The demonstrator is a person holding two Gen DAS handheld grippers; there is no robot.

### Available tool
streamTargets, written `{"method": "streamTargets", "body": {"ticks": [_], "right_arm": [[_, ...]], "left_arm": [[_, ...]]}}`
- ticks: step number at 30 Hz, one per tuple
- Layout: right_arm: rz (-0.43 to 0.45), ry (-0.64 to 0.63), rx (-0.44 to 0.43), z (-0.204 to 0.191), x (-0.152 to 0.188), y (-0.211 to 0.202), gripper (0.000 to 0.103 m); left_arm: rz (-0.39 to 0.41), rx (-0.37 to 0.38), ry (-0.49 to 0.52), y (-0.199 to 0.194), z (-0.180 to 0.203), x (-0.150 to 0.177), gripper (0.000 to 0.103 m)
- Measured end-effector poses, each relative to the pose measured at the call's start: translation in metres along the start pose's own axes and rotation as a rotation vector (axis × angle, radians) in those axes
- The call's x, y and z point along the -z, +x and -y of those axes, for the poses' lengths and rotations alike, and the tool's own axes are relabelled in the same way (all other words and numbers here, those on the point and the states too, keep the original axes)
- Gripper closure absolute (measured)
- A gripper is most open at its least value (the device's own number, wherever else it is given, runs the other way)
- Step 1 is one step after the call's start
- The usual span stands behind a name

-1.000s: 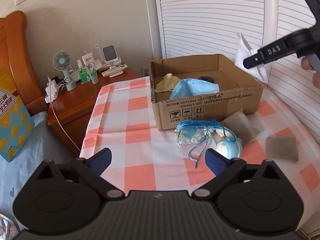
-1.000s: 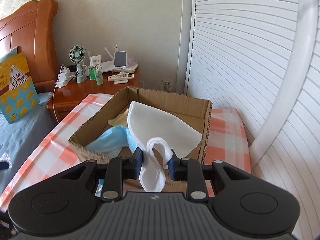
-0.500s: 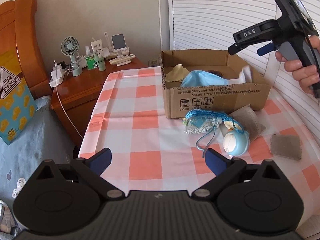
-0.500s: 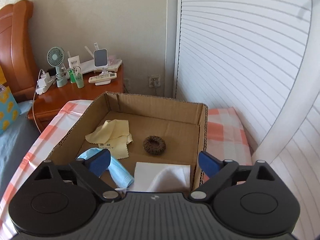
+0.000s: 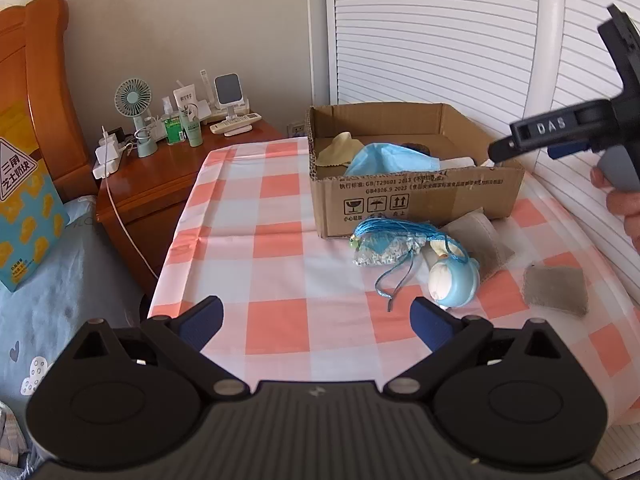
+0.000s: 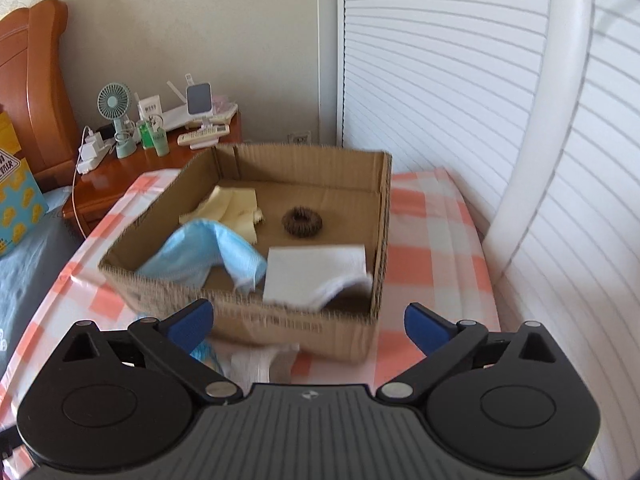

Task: Organize soft objects
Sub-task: 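Open the right tool to release the white cloth, then reach toward the grey sachet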

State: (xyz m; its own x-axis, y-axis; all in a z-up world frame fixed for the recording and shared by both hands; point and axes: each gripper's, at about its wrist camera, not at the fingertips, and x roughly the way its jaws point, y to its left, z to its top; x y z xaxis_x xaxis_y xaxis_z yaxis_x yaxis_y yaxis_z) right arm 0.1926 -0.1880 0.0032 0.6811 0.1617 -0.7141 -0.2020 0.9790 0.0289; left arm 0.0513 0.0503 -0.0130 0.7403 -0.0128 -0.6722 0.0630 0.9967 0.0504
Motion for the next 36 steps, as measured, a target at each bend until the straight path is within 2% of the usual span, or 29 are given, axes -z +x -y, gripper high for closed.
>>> {"method": "streamTargets", "body": {"ticks": [9,18,24,31,33,36], "right_arm": [[-0.112,0.005,-0.026,0.010,0.064,0.005,0.000],[-0.206,0.075,-0.055,0.024,0.085,0.030,0.000],[-0.213,0.082,-0.082,0.020,0.098,0.019,0.000],[-0.236,0.032,-0.131,0.000,0.118,-0.004,0.000],[-0.236,0.011,-0.125,-0.005,0.121,-0.007,0.000],[-0.223,-0.022,-0.067,-0.010,0.124,-0.010,0.000]], "left_arm": [[-0.006,0.009,0.002,-0.003,0.003,0.005,0.003],[-0.019,0.017,0.023,-0.003,0.012,0.008,0.003],[-0.024,0.016,0.026,-0.002,0.012,0.009,0.003],[-0.044,0.029,0.037,0.005,0.016,0.011,0.003],[-0.048,0.032,0.042,0.007,0.018,0.011,0.003],[-0.054,0.040,0.048,0.010,0.021,0.010,0.003]]}}
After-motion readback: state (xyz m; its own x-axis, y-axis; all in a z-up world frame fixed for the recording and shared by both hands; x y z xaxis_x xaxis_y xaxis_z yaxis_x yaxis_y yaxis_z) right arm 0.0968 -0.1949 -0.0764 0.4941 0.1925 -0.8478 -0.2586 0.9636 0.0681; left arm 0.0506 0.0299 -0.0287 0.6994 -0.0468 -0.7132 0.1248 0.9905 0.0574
